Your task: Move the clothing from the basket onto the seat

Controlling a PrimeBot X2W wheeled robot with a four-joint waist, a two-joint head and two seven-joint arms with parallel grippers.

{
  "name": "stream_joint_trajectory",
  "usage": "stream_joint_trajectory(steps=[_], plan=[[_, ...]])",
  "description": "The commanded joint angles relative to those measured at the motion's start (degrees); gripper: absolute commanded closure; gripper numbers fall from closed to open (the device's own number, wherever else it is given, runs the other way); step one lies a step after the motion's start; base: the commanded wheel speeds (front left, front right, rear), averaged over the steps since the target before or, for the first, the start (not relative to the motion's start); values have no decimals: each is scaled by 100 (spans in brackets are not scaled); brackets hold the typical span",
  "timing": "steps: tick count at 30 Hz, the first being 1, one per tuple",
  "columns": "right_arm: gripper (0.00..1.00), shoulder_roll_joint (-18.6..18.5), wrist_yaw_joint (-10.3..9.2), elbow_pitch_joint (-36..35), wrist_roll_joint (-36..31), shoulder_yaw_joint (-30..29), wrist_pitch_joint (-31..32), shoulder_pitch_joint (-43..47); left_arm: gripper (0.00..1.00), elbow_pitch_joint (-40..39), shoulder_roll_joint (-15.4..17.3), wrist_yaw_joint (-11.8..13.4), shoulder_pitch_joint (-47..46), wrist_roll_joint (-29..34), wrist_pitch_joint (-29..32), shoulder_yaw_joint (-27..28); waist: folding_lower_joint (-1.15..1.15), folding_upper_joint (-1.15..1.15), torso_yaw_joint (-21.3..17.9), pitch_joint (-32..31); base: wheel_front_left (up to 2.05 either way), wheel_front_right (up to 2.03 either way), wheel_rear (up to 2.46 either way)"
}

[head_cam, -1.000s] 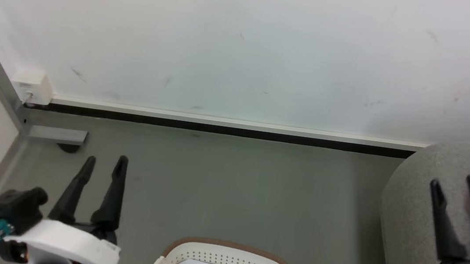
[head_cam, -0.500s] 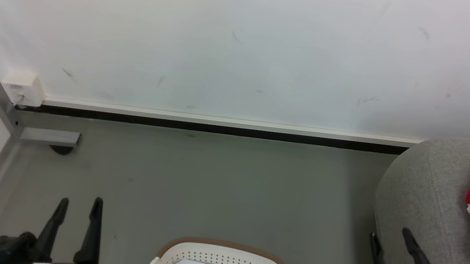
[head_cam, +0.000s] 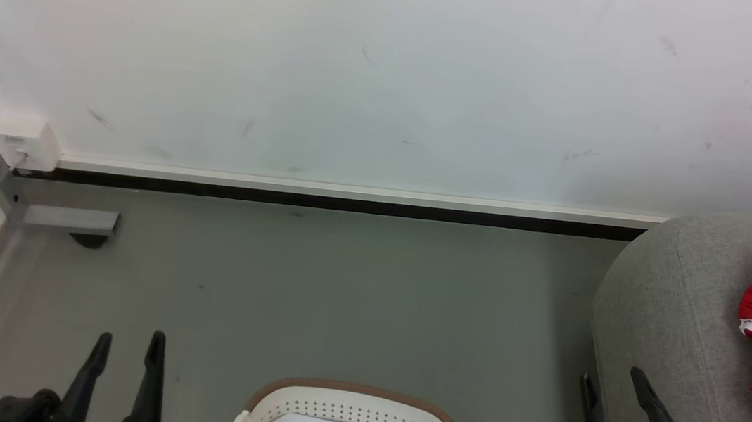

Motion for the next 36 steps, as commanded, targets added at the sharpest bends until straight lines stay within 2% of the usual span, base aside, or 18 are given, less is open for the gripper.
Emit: stream_joint_trajectory(steps=[1,10,11,15,36], plan=[[0,-3,-14,-38,34,-28,-24,-78,0,22,-28,-56,26,90,-6,57,0,0,-3,7,0,0,0],[0,16,-13,-106,37,-62,-23,-83,0,75,-243,-357,-34,363,-5,291,0,0,-50,16,0,0,0],[100,29,0,-86,36,-53,-5,-24,100,71,-244,-358,-13,279,1,278,0,0,-51,17,0,0,0],[100,70,1,56,125,-29,23,91,100,247,-299,-359,26,174,38,240,0,0,-51,16,0,0,0],[100,99,-1,117,2120,-419,507,-52,100,391,-409,-453,-223,-1734,612,471,0,0,-24,-8,0,0,0]])
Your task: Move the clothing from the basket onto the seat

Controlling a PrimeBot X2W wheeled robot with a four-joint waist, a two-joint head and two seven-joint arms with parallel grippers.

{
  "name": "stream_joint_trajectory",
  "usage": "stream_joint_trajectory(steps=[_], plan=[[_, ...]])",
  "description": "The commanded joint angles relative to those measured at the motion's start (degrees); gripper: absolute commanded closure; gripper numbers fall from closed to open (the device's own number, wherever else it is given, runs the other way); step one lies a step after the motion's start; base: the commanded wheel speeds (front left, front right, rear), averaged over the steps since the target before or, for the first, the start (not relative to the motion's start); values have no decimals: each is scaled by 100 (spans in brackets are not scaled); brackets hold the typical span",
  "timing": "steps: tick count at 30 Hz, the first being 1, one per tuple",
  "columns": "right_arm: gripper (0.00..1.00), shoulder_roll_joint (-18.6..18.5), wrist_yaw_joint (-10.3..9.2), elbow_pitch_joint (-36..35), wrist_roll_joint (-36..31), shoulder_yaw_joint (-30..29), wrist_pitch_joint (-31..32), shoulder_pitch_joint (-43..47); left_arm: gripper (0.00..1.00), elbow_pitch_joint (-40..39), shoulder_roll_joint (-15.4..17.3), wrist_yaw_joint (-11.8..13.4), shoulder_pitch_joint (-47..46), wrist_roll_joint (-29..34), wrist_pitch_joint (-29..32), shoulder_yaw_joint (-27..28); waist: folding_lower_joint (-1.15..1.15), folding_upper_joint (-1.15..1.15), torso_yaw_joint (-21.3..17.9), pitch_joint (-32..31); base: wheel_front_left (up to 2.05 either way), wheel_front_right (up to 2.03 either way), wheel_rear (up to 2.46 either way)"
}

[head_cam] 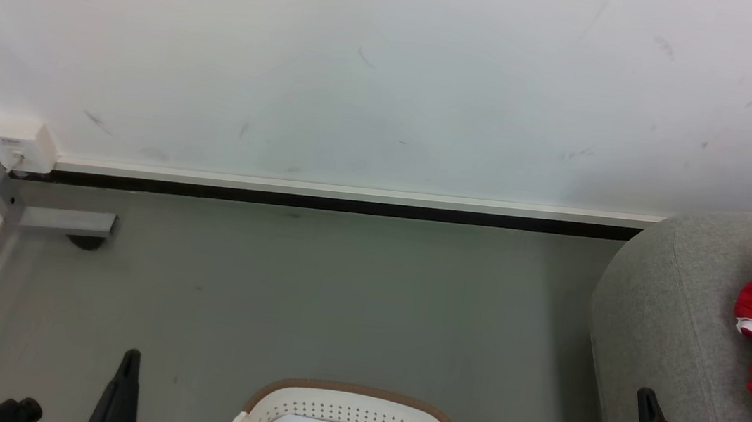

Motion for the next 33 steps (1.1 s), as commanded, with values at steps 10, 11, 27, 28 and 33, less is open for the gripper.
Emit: stream_joint_trajectory(steps=[10,11,27,28,33], plan=[[100,22,-3,-45,877,-212,203,-212,100,-4,-21,-63,-226,-874,242,133,0,0,13,-11,0,0,0],[100,25,-3,-43,950,-230,224,-217,100,2,-25,-66,-235,-943,264,142,0,0,14,-12,0,0,0],[100,67,-5,-6,2017,-483,521,-290,100,85,-85,-121,-375,-1995,583,270,0,0,35,-30,0,0,0],[100,69,-5,-4,2075,-497,541,-294,100,89,-88,-125,-382,-2051,601,276,0,0,37,-32,0,0,0],[100,85,-6,7,2370,-570,625,-313,100,111,-108,-135,-419,-2348,691,309,0,0,43,-37,0,0,0]])
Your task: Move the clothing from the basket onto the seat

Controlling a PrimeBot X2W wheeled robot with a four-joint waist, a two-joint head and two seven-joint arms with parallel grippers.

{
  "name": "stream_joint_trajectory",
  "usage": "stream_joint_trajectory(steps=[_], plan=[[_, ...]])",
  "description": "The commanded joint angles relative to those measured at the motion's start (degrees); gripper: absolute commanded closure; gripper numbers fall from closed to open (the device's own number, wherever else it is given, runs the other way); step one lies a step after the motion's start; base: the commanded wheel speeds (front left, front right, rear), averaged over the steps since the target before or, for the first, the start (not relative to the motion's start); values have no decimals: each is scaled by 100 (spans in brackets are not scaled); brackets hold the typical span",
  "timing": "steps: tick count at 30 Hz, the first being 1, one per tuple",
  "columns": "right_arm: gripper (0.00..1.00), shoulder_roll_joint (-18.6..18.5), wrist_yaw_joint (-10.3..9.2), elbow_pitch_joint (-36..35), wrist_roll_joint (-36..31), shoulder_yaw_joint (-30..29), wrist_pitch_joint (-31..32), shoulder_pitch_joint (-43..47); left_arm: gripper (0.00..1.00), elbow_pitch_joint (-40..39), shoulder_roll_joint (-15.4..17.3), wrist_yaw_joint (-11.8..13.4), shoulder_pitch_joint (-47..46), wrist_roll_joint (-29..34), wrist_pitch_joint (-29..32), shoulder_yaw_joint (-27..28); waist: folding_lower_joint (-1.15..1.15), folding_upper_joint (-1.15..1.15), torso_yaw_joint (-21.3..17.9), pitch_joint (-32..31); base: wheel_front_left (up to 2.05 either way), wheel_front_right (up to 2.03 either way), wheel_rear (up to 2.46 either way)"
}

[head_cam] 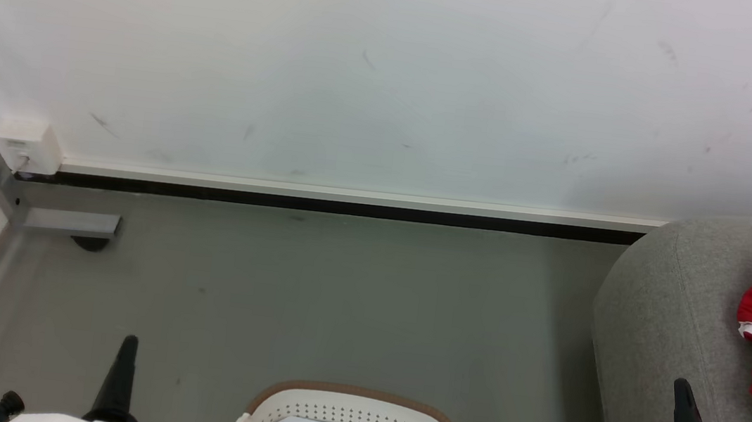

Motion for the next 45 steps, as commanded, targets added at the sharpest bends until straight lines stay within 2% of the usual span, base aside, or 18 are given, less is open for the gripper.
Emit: stream_joint_trajectory(steps=[1,45], plan=[[100,-17,-5,-28,146,-54,39,-117,100,-39,10,-29,-116,-137,32,36,0,0,1,-1,0,0,0],[100,126,-9,54,2186,-616,674,-259,100,135,-113,-138,-376,-2194,670,285,0,0,59,-52,0,0,0]])
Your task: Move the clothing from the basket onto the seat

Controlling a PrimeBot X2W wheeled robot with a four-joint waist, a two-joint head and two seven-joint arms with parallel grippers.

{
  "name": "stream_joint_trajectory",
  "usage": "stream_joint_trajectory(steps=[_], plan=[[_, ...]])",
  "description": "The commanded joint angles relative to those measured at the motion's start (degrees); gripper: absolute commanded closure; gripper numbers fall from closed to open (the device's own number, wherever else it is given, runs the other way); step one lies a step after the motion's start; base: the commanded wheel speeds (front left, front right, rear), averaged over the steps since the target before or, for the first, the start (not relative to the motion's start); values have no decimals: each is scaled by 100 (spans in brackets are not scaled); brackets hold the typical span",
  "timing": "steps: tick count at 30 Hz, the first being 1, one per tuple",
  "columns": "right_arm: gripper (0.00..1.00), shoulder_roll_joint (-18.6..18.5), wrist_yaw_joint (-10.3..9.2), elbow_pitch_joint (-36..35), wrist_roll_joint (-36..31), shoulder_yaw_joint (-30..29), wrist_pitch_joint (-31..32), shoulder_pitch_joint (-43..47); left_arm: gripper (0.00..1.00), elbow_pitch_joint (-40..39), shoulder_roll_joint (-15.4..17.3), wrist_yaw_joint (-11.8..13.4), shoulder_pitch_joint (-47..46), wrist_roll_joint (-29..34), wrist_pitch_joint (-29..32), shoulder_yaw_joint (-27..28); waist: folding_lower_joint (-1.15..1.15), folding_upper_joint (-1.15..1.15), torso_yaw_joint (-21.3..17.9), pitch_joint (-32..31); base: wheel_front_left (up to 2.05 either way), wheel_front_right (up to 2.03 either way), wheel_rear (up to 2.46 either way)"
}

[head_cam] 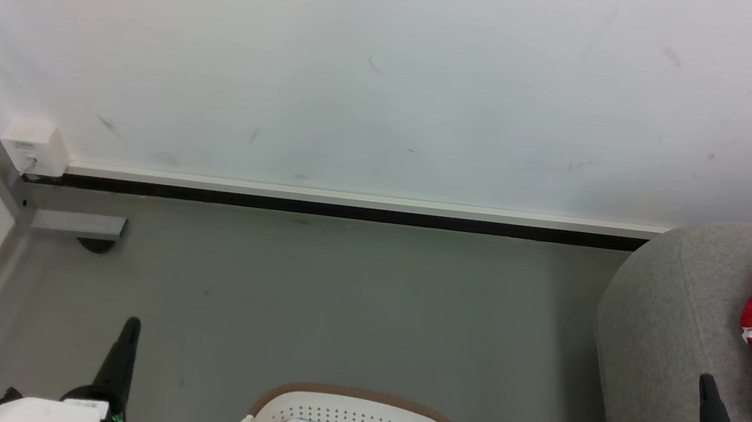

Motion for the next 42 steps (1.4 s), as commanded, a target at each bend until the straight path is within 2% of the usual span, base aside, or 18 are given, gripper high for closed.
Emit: stream_joint_trajectory(steps=[1,27,42], plan=[[100,1,-9,2,142,-55,40,-90,100,-1,7,-43,-81,-113,59,36,0,0,2,-2,0,0,0],[100,72,-12,41,981,-305,319,-145,100,75,-47,-88,-188,-1012,320,137,0,0,35,-31,0,0,0],[100,89,-12,42,940,-324,338,-147,100,73,-45,-88,-185,-1002,320,134,0,0,35,-31,0,0,0]])
